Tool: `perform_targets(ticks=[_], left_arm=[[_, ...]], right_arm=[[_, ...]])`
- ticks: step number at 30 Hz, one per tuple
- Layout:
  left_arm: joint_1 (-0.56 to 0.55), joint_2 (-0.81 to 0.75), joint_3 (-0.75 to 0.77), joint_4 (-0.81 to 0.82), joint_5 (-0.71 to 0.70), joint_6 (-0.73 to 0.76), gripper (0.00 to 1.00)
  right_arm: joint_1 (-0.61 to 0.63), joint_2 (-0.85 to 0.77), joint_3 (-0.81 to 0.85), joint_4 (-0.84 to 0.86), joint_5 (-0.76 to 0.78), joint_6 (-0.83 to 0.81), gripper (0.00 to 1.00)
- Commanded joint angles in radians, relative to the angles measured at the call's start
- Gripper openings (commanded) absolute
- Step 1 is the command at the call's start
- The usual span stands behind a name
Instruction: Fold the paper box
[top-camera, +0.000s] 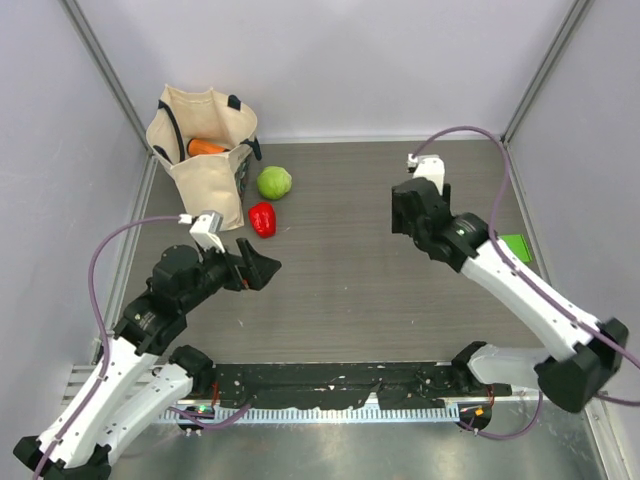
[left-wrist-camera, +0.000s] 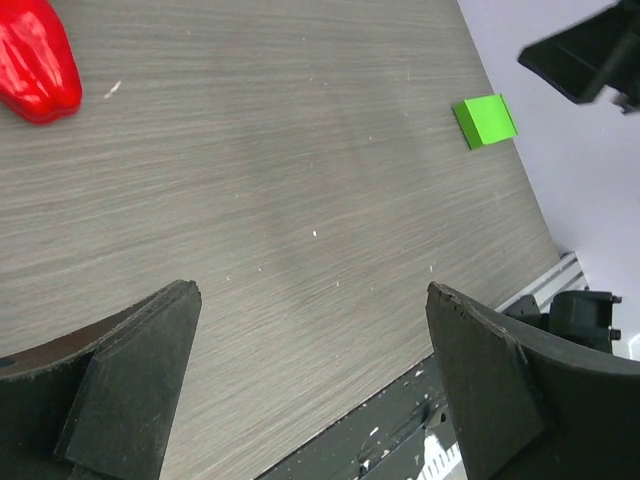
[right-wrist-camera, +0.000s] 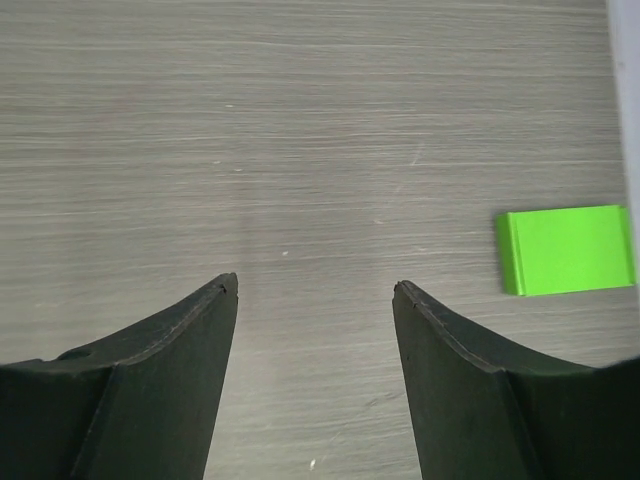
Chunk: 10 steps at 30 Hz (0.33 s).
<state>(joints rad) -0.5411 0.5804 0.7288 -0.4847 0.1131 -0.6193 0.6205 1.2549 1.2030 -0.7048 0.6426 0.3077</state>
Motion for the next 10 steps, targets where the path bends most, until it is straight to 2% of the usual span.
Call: perform_targets(ticks=[1, 4, 5, 10], left_arm=[[0.001, 0.025, 0.112, 0.012, -0.052, 0.047, 1.0], [0.001, 0.047, 0.199, -0.018, -0.081, 0.064, 1.0], [0.001, 0.049, 0.245, -0.026, -0.088, 0.078, 1.0], [0.0, 0.047, 0.397, -0.074, -0.105, 0.138, 1.0]], right_arm=[[-0.004, -0.182, -0.028, 0.036, -0.118, 0.05, 0.69], [-0.002, -0.3, -0.013, 0.019, -0.119, 0.031, 0.72], [-0.002, -0.336, 0.001, 0.018, -0.123, 0.022, 0.84], [-0.004, -0.587, 0.038, 0.096, -0.23, -0.018, 0.85]])
